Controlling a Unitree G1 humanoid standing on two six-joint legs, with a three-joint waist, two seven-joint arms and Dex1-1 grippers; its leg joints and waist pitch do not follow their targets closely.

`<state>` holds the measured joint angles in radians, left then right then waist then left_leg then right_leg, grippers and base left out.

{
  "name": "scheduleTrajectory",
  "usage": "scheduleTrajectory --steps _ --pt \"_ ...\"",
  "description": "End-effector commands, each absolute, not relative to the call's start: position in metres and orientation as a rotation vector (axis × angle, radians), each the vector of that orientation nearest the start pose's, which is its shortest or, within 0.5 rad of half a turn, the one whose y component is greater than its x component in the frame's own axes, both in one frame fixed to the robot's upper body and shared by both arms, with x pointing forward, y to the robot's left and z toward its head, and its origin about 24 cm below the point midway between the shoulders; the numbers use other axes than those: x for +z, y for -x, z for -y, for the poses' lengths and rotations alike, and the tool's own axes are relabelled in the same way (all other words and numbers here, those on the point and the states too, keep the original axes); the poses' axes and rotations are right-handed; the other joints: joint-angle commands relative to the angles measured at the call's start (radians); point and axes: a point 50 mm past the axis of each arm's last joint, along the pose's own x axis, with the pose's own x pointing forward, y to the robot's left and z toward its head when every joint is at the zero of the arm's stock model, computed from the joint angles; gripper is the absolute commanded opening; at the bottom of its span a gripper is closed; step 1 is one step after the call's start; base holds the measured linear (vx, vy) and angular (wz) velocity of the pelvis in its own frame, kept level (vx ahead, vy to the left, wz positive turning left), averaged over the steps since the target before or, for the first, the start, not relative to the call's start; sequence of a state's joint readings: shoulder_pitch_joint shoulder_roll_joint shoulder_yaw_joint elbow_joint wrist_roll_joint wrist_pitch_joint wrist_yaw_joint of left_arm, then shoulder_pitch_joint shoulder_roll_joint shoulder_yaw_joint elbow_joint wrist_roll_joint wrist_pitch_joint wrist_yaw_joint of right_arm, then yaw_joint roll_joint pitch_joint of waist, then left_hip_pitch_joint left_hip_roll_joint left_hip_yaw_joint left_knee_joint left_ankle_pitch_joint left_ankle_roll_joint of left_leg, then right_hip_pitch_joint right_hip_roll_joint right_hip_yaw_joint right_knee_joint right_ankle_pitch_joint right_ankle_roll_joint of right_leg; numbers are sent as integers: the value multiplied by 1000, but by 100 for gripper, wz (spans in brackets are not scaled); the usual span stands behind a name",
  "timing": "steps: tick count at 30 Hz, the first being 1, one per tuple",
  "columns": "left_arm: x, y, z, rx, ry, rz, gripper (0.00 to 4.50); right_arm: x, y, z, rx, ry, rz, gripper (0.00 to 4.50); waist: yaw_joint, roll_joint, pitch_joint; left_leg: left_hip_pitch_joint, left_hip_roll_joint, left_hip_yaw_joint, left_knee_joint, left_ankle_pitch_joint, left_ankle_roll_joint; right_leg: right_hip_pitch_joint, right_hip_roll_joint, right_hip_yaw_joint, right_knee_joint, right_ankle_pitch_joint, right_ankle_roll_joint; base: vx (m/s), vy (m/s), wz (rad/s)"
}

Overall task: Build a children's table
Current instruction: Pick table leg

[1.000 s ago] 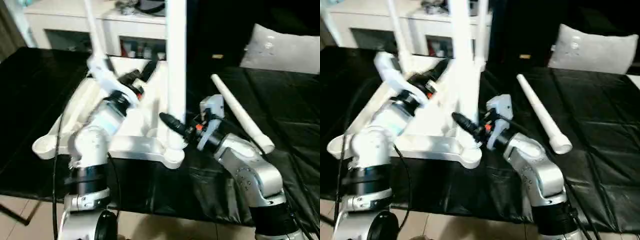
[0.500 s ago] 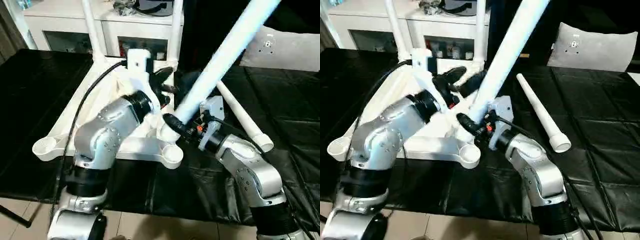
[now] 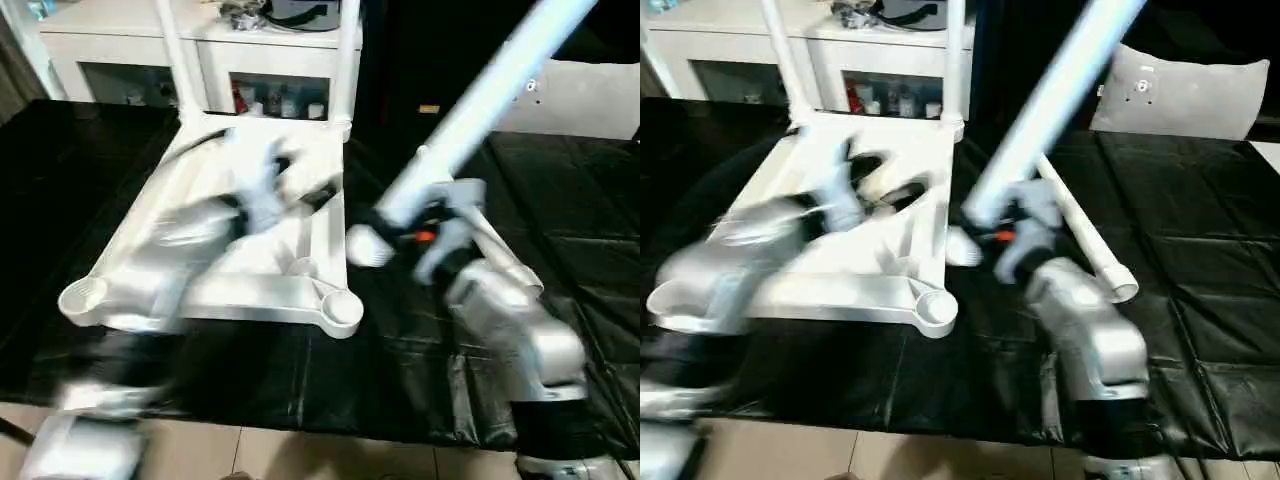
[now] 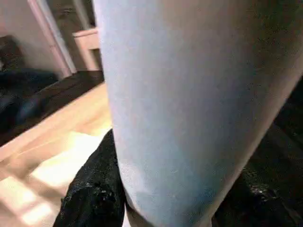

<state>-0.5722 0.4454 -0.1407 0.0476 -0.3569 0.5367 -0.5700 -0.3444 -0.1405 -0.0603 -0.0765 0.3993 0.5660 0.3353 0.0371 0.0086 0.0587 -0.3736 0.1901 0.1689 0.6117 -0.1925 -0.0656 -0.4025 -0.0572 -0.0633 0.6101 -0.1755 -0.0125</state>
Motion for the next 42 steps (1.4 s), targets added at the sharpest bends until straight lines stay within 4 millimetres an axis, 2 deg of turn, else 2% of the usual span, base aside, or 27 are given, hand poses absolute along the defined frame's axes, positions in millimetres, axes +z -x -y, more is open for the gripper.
scheduleTrajectory --steps 1,4,6,7,8,9,10,13,14,15,18,20,21,23,28,31,34,42 --pt "143 -324 -138 -850 -227 -141 450 113 -303 136 498 -251 -114 189 3 13 -70 16 28 -13 -80 -182 -41 48 -67 48 -71 -244 -141 0 0 0" --pt "124 -313 -148 -1034 -373 -245 450 114 -303 140 507 -200 -70 189 3 14 -68 18 30 -10 -81 -183 -47 45 -70 52 -69 -236 -146 0 0 0" --pt "118 -308 -151 -1104 -402 -290 450 115 -301 139 536 -196 -54 189 4 14 -68 18 29 -9 -82 -187 -46 46 -71 53 -70 -239 -150 0 0 0" --pt "115 -306 -152 -1143 -420 -301 450 114 -300 140 532 -178 -52 189 2 19 -68 18 30 -9 -82 -191 -51 47 -71 53 -67 -230 -156 0 0 0" --pt "114 -306 -152 -1152 -424 -304 450 114 -299 139 534 -175 -54 189 3 17 -67 19 30 -9 -82 -191 -49 46 -71 52 -71 -231 -156 0 0 0" --pt "110 -305 -155 -1213 -461 -325 432 110 -294 138 570 -162 -96 189 3 18 -66 19 28 -9 -83 -196 -47 48 -70 53 -73 -239 -154 0 0 0" --pt "108 -304 -156 -1244 -477 -340 415 109 -292 138 571 -160 -99 189 2 14 -67 17 29 -9 -85 -199 -47 51 -70 53 -71 -237 -155 0 0 0" --pt "101 -306 -159 -1281 -529 -369 409 111 -290 137 580 -174 -56 189 2 18 -66 20 29 -10 -85 -223 -49 48 -73 53 -74 -269 -151 0 0 0" --pt "97 -308 -160 -1283 -559 -377 394 108 -289 138 574 -182 -91 189 1 15 -66 18 28 -11 -86 -224 -48 49 -73 53 -77 -278 -150 0 0 0" --pt "93 -310 -161 -1286 -590 -386 379 105 -288 139 565 -190 -139 189 2 18 -65 22 29 -12 -87 -232 -50 48 -71 53 -76 -285 -149 0 0 0" --pt "90 -312 -162 -1342 -508 -404 365 101 -283 136 620 -189 -179 189 2 20 -64 25 29 -12 -86 -259 -57 47 -76 53 -81 -320 -155 0 0 0" --pt "88 -312 -163 -1366 -510 -419 354 102 -281 135 647 -176 -157 189 4 19 -65 22 31 -12 -86 -254 -55 48 -78 54 -81 -309 -160 0 0 0" --pt "88 -312 -164 -1374 -517 -425 331 102 -281 135 653 -173 -145 189 3 18 -66 22 33 -12 -86 -248 -54 49 -78 55 -77 -293 -165 0 0 0" --pt "87 -316 -166 -1397 -525 -434 327 102 -278 135 683 -157 -146 189 4 18 -67 21 32 -12 -85 -239 -50 50 -77 54 -76 -278 -171 0 0 0" --pt "85 -320 -167 -1413 -529 -439 291 101 -276 135 692 -145 -155 189 4 17 -66 20 31 -11 -84 -229 -42 51 -77 54 -78 -270 -179 0 0 0" --pt "84 -326 -162 -1418 -488 -422 272 100 -275 135 690 -140 -162 189 10 19 -69 22 33 -10 -83 -216 -41 52 -80 55 -75 -262 -183 0 0 0" --pt "82 -328 -161 -1428 -470 -428 253 101 -275 135 697 -130 -155 189 10 16 -69 20 34 -10 -83 -212 -40 53 -80 54 -74 -246 -191 0 0 0" --pt "73 -329 -163 -1456 -492 -467 190 100 -275 135 699 -120 -150 189 12 16 -69 22 35 -10 -82 -216 -35 54 -82 55 -77 -249 -195 0 0 0"
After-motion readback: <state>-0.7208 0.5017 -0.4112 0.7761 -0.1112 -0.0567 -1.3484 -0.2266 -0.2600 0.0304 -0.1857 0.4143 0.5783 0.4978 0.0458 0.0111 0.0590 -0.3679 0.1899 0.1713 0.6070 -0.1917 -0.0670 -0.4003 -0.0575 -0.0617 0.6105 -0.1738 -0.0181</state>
